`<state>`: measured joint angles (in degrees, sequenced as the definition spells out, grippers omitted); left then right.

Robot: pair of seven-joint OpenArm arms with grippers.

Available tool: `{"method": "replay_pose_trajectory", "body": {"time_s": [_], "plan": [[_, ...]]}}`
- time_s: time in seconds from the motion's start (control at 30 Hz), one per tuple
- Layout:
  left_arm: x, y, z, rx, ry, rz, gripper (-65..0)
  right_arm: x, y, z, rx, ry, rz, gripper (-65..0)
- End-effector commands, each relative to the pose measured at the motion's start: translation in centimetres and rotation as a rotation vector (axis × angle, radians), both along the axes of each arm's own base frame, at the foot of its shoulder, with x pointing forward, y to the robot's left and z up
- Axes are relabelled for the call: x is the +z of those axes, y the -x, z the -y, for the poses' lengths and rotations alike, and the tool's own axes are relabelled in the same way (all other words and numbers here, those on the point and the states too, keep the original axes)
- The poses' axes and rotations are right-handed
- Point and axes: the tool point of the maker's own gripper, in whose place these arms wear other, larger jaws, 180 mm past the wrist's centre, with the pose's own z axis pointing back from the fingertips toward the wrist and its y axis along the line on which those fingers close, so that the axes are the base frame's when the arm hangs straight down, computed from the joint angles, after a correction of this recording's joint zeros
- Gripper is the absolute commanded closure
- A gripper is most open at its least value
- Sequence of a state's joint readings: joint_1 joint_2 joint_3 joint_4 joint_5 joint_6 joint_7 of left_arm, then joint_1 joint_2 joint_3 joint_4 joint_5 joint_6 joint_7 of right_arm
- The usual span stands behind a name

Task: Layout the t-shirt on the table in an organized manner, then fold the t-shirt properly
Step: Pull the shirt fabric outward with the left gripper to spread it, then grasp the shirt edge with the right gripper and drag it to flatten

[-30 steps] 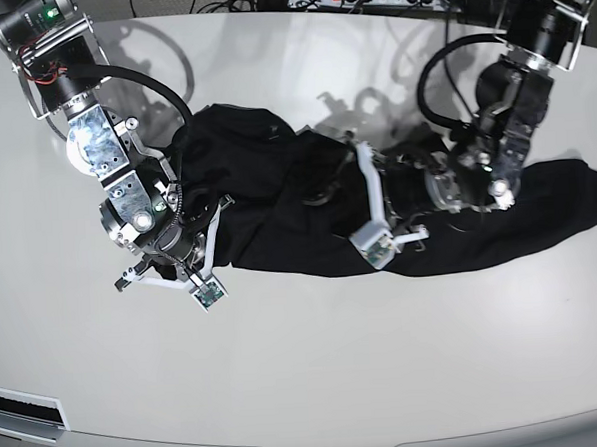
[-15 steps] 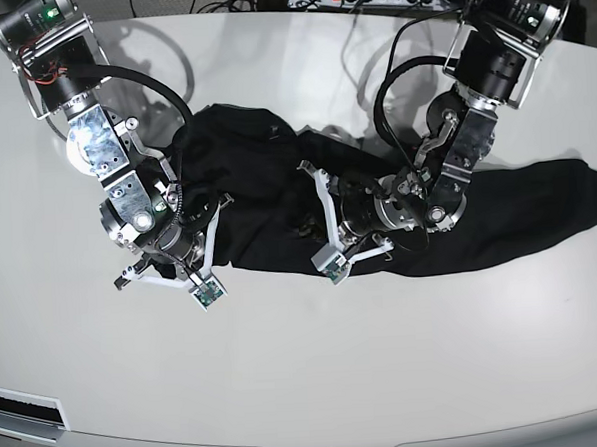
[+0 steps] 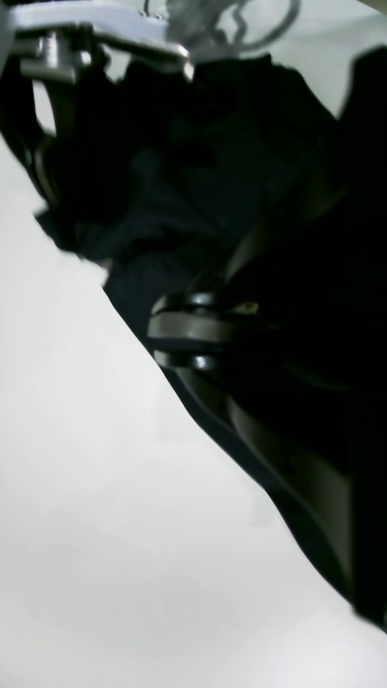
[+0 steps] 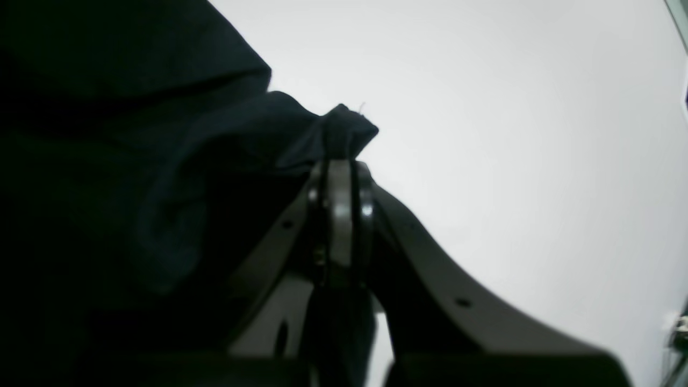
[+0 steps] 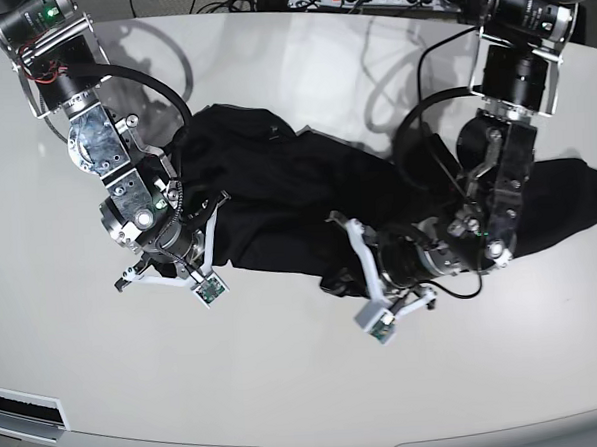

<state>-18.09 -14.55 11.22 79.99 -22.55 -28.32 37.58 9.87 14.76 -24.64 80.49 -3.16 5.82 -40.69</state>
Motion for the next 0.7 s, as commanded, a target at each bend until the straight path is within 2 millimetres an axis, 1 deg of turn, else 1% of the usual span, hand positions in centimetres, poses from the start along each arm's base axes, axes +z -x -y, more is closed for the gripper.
{"method": "replay_pose_trajectory", "body": {"time_s": [0.0, 0.1, 0.17, 0.27, 0.33, 0.43, 0.5, 0.53, 0.57, 0.6, 0.67], "plan": [[2.3, -1.0, -0.5, -0.008, 0.029, 0.058, 0.0, 1.6, -1.4, 0.2, 0.008, 0.01, 0.058, 0.0], [2.9, -1.0, -3.3, -0.026, -0.026, 0.084, 0.0, 2.3, -2.0, 0.9, 0.018, 0.07, 0.089, 0.0], [3.8, -1.1, -5.7, -0.021, -0.075, 0.108, 0.0, 3.7, -2.7, 2.0, -0.019, 0.104, 0.137, 0.0], [5.3, -1.4, -9.2, -0.012, -0.155, 0.145, 0.0, 6.6, -3.8, 4.3, -0.093, 0.152, 0.199, 0.0], [6.3, -1.8, -11.4, 0.002, -0.193, 0.16, 0.0, 9.0, -4.6, 5.7, -0.134, 0.175, 0.245, 0.0], [8.5, -2.7, -14.1, 0.025, -0.229, 0.192, 0.0, 12.4, -5.4, 7.4, -0.162, 0.214, 0.3, 0.0], [10.3, -3.4, -15.6, 0.045, -0.247, 0.218, 0.0, 14.3, -5.8, 8.5, -0.177, 0.236, 0.328, 0.0], [11.0, -3.6, -16.2, 0.062, -0.244, 0.224, 0.0, 14.6, -5.9, 8.9, -0.174, 0.232, 0.326, 0.0], [11.5, -3.6, -16.8, 0.074, -0.237, 0.221, 0.0, 14.4, -5.8, 8.9, -0.153, 0.219, 0.308, 0.0], [11.8, -3.4, -17.3, 0.077, -0.234, 0.213, 0.0, 13.7, -5.6, 8.5, -0.113, 0.198, 0.268, 0.0], [11.3, -2.7, -17.9, 0.061, -0.245, 0.178, 0.0, 11.9, -4.5, 7.2, -0.03, 0.141, 0.171, 0.0]]}}
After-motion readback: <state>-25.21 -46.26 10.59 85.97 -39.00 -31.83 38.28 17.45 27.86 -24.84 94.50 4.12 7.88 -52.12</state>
